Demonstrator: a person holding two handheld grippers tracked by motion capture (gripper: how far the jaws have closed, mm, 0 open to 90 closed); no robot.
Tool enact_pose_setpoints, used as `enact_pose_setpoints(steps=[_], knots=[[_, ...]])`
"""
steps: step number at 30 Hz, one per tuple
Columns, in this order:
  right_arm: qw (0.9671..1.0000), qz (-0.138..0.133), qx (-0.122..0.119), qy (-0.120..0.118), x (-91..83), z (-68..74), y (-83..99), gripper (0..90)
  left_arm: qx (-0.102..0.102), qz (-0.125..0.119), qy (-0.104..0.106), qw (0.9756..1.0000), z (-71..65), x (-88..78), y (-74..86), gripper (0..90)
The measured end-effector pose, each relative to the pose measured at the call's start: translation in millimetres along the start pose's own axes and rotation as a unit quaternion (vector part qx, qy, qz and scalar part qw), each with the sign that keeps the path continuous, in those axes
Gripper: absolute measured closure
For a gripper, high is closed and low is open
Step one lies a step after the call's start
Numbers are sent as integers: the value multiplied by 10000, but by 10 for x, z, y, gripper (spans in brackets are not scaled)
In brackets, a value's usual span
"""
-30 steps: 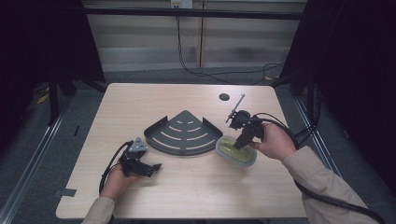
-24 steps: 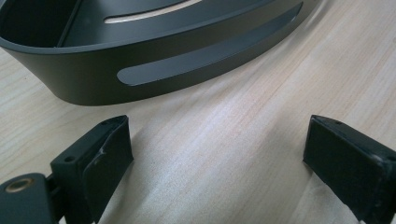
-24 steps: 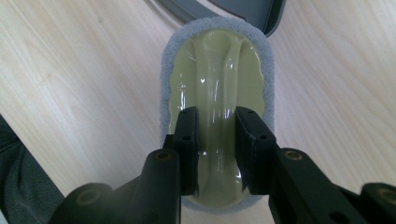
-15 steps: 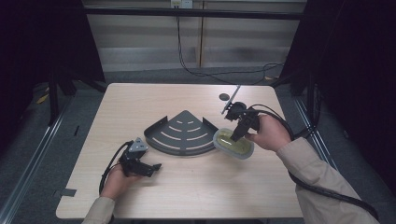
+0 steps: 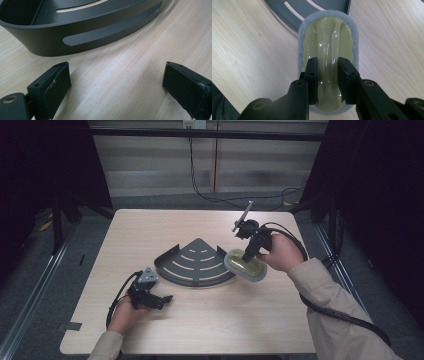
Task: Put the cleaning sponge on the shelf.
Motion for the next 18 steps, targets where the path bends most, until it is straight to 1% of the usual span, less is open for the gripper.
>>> enact_pose_setpoints(steps=[6, 7, 14, 18], knots=[[9999, -34, 91, 94, -23, -62, -58, 716, -1, 0, 1, 10000, 0, 0, 0, 74], [9999, -16, 68, 113, -28, -76, -66, 716, -5, 2, 5, 10000, -2, 0, 1, 74], [9998, -68, 140, 148, -17, -102, -153, 716, 0, 0, 0, 10000, 0, 0, 0, 74], [9997, -46, 173, 174, -11, -102, -209, 716, 0, 0, 1, 10000, 0, 0, 0, 74]])
Point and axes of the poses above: each handheld gripper's, and its own axes: x roughly forward along the jaws, y roughly out of its underside, z roughly to its left, the point moved 10 cm from there along x, roughly forward along the jaws, and after that the axes turned 11 degrees about -z, right-handed, at the moved point
